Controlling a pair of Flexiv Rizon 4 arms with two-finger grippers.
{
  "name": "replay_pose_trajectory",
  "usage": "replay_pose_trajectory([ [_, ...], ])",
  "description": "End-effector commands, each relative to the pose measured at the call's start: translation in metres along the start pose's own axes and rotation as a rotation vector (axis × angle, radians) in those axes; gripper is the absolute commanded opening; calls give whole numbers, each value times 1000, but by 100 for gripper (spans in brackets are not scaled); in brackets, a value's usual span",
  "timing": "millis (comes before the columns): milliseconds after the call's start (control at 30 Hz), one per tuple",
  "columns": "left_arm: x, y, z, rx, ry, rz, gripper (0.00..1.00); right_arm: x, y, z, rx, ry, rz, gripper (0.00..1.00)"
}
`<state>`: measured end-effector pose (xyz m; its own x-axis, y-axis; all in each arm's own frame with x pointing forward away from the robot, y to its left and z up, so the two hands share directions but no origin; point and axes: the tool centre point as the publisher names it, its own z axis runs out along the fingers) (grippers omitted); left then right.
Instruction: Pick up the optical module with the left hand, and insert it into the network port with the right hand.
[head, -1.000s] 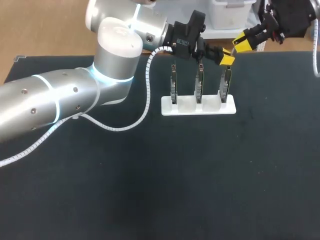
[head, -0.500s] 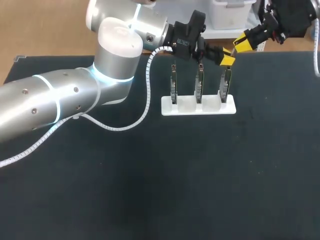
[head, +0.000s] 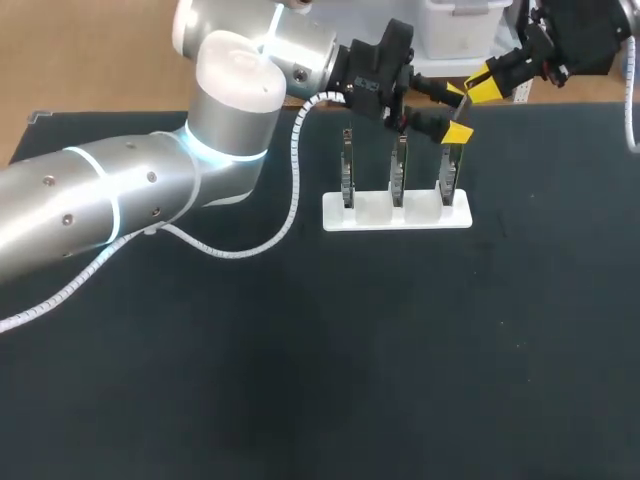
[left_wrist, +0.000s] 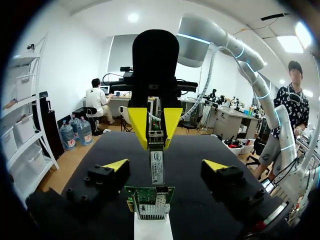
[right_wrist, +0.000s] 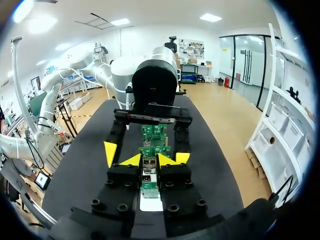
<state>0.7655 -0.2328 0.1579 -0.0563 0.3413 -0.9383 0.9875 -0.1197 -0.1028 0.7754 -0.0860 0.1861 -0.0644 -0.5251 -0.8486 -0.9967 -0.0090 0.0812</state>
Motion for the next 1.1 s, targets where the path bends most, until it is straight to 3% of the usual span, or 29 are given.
replay_pose_trajectory([
  [33,-9,3,-1,6,32,12,100,1,0,0,2,-3,-2,0],
  [233,-12,-2,-7,-20,131,55,100,2,1,-2,9,-6,-5,0],
  [533,-3,-5,-23,-92,212,70,100,3,2,-5,0,2,-3,0],
  [1100,16,-8,-32,-135,300,12,100,1,2,-9,-8,32,-1,0],
])
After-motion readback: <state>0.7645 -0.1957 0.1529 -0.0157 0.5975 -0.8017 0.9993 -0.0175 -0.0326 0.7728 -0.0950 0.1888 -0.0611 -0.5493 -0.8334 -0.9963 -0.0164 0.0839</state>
